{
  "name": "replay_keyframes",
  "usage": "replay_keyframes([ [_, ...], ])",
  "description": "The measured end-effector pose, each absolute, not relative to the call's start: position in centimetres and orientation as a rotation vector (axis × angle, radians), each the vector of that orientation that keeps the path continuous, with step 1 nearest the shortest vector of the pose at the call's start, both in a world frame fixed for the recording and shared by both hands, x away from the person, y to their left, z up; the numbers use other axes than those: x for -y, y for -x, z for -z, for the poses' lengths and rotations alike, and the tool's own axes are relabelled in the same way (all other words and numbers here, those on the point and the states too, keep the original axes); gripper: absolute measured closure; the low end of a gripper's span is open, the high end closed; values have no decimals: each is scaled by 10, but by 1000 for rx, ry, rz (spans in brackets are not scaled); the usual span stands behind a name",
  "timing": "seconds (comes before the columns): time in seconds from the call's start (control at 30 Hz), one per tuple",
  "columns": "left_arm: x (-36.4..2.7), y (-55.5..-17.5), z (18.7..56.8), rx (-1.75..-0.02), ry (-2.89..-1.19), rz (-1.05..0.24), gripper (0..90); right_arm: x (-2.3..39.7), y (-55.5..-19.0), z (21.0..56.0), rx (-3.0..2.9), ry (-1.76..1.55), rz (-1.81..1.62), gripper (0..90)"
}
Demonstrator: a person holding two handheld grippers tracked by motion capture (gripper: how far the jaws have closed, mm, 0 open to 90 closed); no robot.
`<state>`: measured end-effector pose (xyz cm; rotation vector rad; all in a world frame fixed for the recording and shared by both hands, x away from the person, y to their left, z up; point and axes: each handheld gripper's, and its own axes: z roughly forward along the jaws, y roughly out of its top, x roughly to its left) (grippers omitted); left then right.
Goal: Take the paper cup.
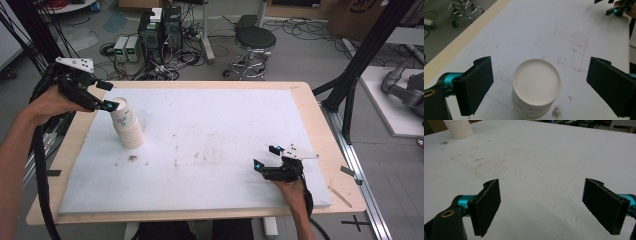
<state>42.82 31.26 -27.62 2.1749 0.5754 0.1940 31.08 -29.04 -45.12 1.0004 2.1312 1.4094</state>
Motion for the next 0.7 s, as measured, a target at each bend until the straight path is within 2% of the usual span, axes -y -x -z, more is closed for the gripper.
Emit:
replay_keyframes([
  [0.23,-303,-434,283,-582,-2303,-198,81,290,-311,451,-2135,-1010,-1415,151],
  [0.6,-297,-437,289,-610,-2353,-179,115,290,-311,451,-2133,-1005,-1414,150],
  [0.7,-296,-437,290,-598,-2367,-168,162,290,-311,451,-2135,-1007,-1413,151],
])
